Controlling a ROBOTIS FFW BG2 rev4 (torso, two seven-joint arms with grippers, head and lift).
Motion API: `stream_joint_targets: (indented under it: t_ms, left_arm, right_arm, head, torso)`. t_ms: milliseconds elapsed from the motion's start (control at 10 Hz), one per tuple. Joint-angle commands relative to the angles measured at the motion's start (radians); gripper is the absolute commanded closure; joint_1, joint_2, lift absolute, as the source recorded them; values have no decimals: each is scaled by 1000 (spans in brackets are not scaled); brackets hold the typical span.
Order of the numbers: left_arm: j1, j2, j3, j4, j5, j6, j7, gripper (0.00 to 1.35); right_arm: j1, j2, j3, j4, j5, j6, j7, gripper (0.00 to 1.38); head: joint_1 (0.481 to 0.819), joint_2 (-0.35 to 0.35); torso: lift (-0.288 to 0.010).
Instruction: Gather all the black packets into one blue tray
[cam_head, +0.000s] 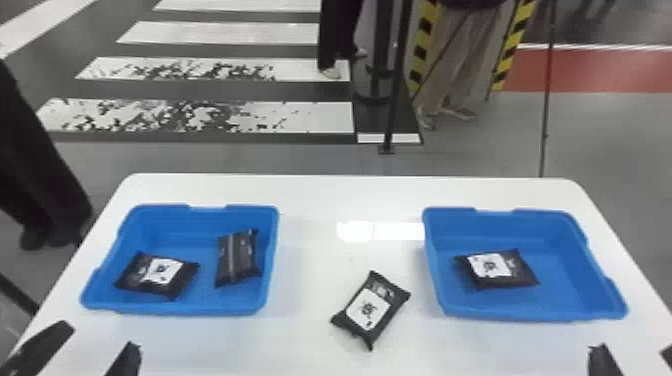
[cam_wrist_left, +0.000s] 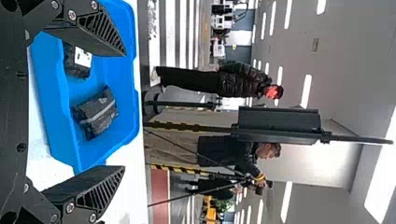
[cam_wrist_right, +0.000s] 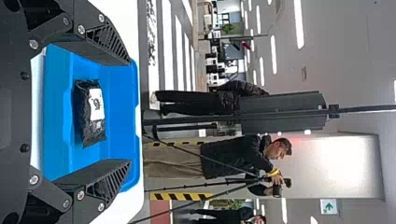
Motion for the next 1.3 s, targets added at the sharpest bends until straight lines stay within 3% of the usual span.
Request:
stream_joint_targets:
  t_ms: [0, 300, 500, 800, 1000, 1200]
  left_arm:
    - [-18, 17, -33, 0, -11, 13, 0, 171]
    - [-104, 80, -135, 0, -59, 106, -14, 171]
    - [-202, 112, -199, 0, -175, 229, -66, 171]
    - [-379, 172, -382, 91, -189, 413, -89, 170]
    - [-521, 187, -508, 204, -185, 464, -101, 170]
    - [-632, 193, -602, 265, -181, 568, -104, 167]
  right_arm:
    - [-2, 1, 0, 1, 1, 0, 0, 303]
    - [-12, 1, 2, 9, 1, 0, 2, 303]
    - [-21, 1, 2, 19, -1, 0, 8, 303]
    - [-39, 1, 2, 38, -5, 0, 15, 303]
    - [-51, 1, 2, 51, -5, 0, 25, 303]
    - [-53, 1, 2, 55, -9, 0, 26, 303]
  head:
    - [695, -24]
    - [695, -90]
    - [695, -172]
    - [695, -269]
    - [695, -350]
    - [695, -350]
  torso:
    - [-110]
    - [-110]
    - [-110]
    - [-110]
    - [-110]
    - [-110]
